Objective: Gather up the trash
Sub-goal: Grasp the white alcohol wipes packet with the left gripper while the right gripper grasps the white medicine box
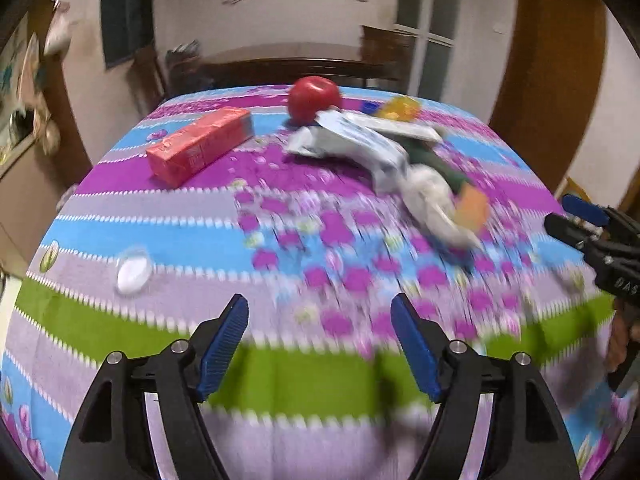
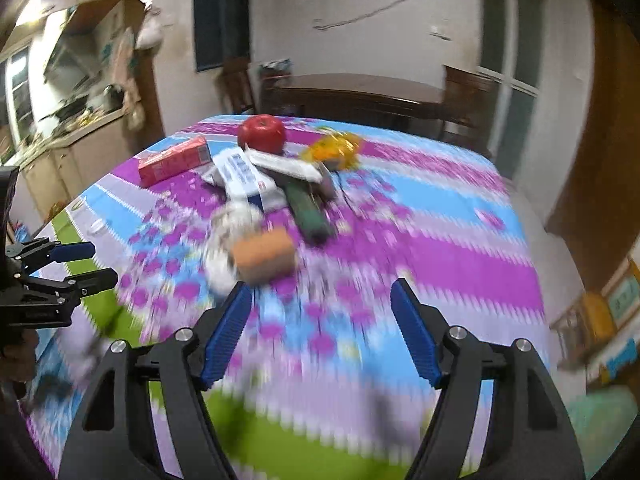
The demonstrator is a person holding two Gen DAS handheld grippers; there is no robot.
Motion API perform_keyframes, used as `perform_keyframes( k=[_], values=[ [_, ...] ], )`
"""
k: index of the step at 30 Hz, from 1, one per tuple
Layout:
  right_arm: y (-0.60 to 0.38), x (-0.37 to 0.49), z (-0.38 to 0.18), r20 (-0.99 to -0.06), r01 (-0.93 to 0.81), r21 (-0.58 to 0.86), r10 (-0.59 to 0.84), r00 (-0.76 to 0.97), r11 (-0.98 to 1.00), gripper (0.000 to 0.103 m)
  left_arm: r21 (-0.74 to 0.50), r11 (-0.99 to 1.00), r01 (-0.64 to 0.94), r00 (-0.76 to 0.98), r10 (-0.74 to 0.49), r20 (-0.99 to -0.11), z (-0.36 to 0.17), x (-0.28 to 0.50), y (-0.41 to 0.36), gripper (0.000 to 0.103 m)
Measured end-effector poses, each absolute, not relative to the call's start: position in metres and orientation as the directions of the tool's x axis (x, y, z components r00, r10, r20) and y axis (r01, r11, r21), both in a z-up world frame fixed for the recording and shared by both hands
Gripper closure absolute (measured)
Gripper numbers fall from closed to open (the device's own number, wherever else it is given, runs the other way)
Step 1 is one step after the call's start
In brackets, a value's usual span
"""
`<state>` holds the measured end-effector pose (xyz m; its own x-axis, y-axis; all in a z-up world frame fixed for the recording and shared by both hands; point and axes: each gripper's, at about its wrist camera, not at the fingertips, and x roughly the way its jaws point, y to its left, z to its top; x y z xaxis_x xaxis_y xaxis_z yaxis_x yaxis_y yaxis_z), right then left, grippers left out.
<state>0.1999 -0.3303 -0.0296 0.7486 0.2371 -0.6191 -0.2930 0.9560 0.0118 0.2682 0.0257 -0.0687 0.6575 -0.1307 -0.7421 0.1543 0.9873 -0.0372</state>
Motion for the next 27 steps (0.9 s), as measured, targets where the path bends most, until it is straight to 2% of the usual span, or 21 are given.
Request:
perform_keyframes(
  k=[2,7,9,12,14,18,19,20,21,23,25,27],
  values=[
    [-0.32,0.237,-0.026,-0.63,-0.338,-0.03,0.245,0.737,0.941,0.028,-0.085,0.991,0.103,0.659,-0.132,-0.74,-0.058,0.295,0.03,0.024],
    [-0.296,0.318,-0.028,-0.686,-0.452,-0.21,0.198,0.7,0.867,0.027,-0.295,0.953,0.069,0.622,-0.272,-0.734,-0.04,0.378,0.022,0.022],
    [-0.294,0.335,-0.029,-0.69,-0.489,-0.213,0.224,0.688,0.846,0.027,-0.298,0.954,0.021,0.618,-0.247,-0.747,-0.042,0.408,0.017,0.022],
    [-0.292,0.35,-0.029,-0.696,-0.558,-0.193,0.288,0.658,0.808,0.031,-0.363,0.932,0.004,0.588,-0.296,-0.753,-0.05,0.431,0.015,0.022],
    [-0.285,0.358,-0.031,-0.711,-0.609,-0.206,0.31,0.631,0.766,0.041,-0.381,0.924,-0.009,0.564,-0.31,-0.766,-0.057,0.44,0.01,0.022],
    [-0.276,0.37,-0.044,-0.738,-0.672,-0.222,0.329,0.589,0.706,0.051,-0.392,0.92,-0.007,0.519,-0.331,-0.788,-0.072,0.456,0.0,0.028],
    [-0.276,0.372,-0.046,-0.741,-0.682,-0.214,0.339,0.58,0.699,0.056,-0.399,0.917,-0.015,0.511,-0.336,-0.791,-0.077,0.462,-0.001,0.03],
    [-0.276,0.376,-0.047,-0.742,-0.689,-0.201,0.351,0.571,0.696,0.07,-0.411,0.912,-0.018,0.503,-0.347,-0.792,-0.08,0.465,-0.002,0.031],
    [-0.277,0.379,-0.048,-0.75,-0.701,-0.161,0.376,0.545,0.695,0.077,-0.414,0.91,-0.02,0.513,-0.347,-0.785,-0.083,0.466,0.001,0.034],
    [-0.277,0.38,-0.047,-0.746,-0.701,-0.121,0.401,0.531,0.703,0.081,-0.438,0.899,-0.028,0.508,-0.364,-0.78,-0.086,0.468,0.004,0.049],
    [-0.28,0.375,-0.043,-0.738,-0.695,-0.092,0.42,0.529,0.713,0.085,-0.464,0.886,-0.024,0.501,-0.39,-0.772,-0.085,0.466,0.008,0.058],
    [-0.286,0.367,-0.034,-0.713,-0.685,-0.059,0.45,0.539,0.726,0.088,-0.473,0.881,-0.016,0.498,-0.404,-0.768,-0.08,0.457,0.011,0.061]
  ],
)
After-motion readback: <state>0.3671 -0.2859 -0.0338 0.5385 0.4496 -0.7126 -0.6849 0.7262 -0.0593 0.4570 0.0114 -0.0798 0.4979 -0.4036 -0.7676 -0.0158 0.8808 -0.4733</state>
